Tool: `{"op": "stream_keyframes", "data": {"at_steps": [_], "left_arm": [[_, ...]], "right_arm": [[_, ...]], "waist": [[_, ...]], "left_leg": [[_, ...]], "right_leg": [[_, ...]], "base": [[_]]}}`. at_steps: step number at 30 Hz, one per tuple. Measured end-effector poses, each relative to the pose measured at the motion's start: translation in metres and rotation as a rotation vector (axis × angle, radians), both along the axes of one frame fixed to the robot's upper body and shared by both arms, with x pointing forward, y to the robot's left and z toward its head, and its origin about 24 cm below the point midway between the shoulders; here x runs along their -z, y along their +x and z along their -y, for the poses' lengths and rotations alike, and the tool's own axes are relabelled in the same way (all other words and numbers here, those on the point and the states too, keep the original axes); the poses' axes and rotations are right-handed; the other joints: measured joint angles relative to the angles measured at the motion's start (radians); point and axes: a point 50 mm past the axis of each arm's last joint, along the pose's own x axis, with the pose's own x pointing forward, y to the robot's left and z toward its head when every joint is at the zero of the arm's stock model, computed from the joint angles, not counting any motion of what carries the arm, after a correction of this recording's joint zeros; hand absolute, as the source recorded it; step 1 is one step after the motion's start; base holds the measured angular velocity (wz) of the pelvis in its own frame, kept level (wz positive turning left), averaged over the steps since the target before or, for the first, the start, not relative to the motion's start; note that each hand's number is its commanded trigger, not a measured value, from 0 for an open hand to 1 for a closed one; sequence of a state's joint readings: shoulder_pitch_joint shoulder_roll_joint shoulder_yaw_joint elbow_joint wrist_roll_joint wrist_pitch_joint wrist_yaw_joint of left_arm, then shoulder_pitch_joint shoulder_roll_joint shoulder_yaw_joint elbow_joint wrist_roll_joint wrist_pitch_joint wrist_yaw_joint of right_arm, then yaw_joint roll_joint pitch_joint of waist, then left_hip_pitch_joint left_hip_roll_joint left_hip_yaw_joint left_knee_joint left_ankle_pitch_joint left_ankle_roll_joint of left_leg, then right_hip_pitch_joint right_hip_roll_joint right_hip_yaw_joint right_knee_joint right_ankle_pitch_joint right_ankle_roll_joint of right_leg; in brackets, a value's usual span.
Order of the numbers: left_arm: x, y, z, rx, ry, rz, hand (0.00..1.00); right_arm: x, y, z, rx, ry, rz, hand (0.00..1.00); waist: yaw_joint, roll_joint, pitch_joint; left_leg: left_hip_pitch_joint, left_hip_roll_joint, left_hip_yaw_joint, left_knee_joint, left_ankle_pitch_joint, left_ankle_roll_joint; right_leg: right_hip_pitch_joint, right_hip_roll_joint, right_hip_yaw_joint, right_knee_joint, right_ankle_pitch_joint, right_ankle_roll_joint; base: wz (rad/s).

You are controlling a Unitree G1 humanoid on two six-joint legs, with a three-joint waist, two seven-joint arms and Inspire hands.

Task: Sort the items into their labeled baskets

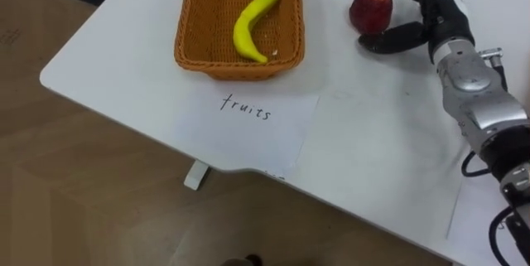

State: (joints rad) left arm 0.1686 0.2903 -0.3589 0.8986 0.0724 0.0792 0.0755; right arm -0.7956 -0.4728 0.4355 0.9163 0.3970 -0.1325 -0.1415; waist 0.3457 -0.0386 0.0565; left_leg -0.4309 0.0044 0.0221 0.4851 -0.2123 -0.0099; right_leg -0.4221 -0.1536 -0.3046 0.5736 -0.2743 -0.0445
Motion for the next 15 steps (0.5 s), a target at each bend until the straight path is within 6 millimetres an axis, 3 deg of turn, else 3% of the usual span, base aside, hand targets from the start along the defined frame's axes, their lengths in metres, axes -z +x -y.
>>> {"op": "stream_keyframes", "data": {"at_steps": [15], "left_arm": [[0.0020,-0.0046,-0.0015,-0.005,-0.002,-0.029,0.00]], "right_arm": [[-0.0011,0.0010,-0.0072,-0.050,0.046,-0.002,0.00]], "waist": [[0.000,0.000,-0.0001]], "left_leg": [[0.000,-0.002,-0.003,0.002,0.000,0.000]], "right_leg": [[0.000,-0.002,-0.001,0.002,0.000,0.000]], "base": [[0.00]]}}
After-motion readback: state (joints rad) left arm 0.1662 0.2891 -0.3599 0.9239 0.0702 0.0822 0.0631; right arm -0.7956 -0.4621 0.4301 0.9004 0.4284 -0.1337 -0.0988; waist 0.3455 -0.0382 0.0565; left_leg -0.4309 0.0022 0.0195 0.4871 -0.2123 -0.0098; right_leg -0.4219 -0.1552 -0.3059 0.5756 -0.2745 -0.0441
